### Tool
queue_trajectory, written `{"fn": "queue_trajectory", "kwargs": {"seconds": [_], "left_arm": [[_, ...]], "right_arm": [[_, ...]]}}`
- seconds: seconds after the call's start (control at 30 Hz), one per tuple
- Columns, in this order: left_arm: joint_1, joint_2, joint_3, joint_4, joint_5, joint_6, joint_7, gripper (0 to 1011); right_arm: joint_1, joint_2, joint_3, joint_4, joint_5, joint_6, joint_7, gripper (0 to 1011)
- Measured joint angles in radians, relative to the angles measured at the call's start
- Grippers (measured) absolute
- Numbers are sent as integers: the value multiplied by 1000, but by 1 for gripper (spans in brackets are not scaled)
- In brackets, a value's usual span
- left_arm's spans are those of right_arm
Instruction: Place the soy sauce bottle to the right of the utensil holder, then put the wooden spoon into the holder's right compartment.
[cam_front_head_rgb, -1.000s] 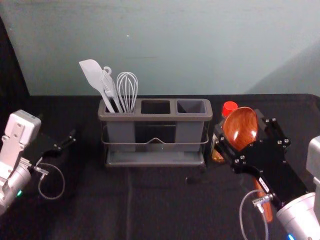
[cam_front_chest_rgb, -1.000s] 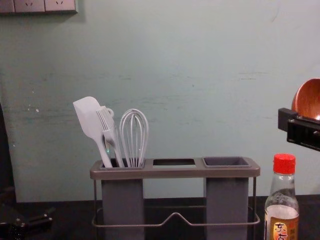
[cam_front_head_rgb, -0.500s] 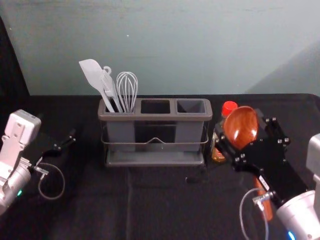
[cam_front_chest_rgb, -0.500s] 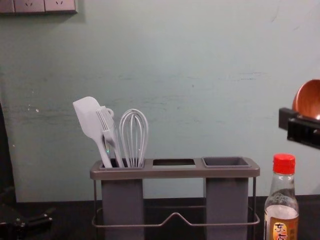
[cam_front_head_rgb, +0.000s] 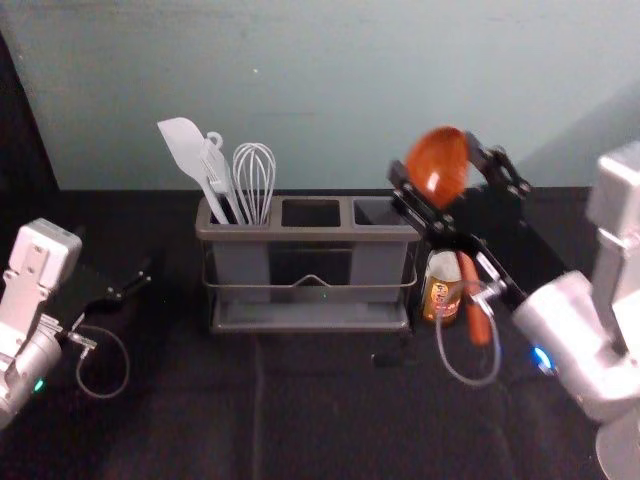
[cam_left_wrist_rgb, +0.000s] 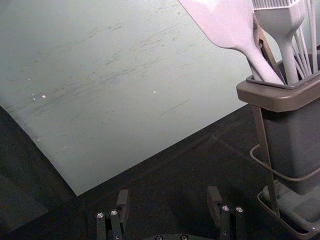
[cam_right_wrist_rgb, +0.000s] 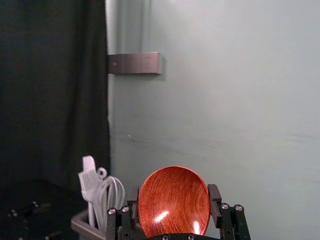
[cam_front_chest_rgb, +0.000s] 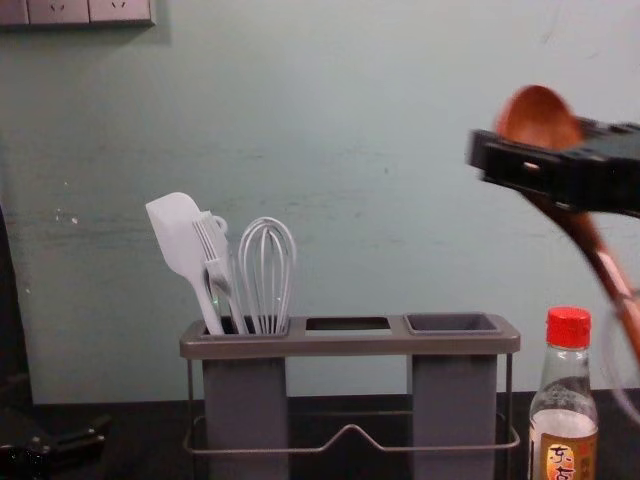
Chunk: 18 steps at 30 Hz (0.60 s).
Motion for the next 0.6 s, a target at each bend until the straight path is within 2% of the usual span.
{"fn": "queue_trajectory", "kwargs": {"seconds": [0.07, 0.3, 0.33, 0.4, 0.5, 0.6], "left_arm": [[0, 0, 0, 0, 0, 0, 0, 1011], [0, 0, 0, 0, 0, 0, 0, 1011], [0, 0, 0, 0, 0, 0, 0, 1011], [0, 0, 0, 0, 0, 0, 0, 1011], [0, 0, 0, 0, 0, 0, 0, 1011], [0, 0, 0, 0, 0, 0, 0, 1011]], "right_arm": [[59, 0, -14, 40, 18, 14, 22, 837], [202, 0, -51, 150, 37, 25, 58, 837], [237, -2, -58, 180, 39, 21, 62, 837], [267, -5, -64, 210, 39, 13, 63, 837], [339, -16, -76, 294, 51, -31, 72, 837], [376, -23, -81, 346, 64, -61, 80, 838]]}}
